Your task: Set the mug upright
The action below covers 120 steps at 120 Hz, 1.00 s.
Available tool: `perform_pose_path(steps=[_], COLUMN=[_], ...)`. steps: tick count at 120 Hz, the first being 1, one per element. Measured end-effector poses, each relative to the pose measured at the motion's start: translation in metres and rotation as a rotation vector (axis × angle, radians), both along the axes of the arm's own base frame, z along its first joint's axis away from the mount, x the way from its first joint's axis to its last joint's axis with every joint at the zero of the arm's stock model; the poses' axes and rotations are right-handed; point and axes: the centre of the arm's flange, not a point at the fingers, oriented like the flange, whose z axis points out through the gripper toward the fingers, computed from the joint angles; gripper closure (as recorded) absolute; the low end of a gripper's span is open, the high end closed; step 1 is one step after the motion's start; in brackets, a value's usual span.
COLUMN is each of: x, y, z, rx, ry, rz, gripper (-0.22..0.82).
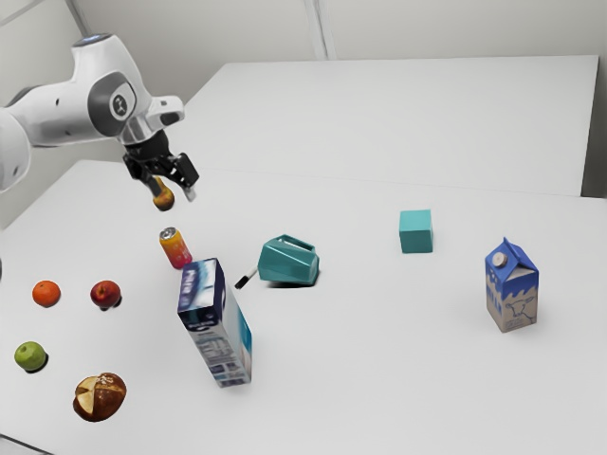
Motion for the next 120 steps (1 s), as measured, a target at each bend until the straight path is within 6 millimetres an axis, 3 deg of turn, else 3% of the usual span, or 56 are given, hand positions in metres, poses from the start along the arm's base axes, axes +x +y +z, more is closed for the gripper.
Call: perform_pose_path(steps=[13,32,74,120], x=[-0.003,0.0,0.008,0.022], y=[-0.004,-0.032,-0.067,-0.074], z=[-0.004,-0.022,-0.125,-0.17], rx=[-0.03,-0.155,-0.505,-0.69], ry=[0.0,0.0,0.102,0.113], rz=[0.004,0.006,0.092,0.086], gripper=[0.0,0.0,0.0,0.0])
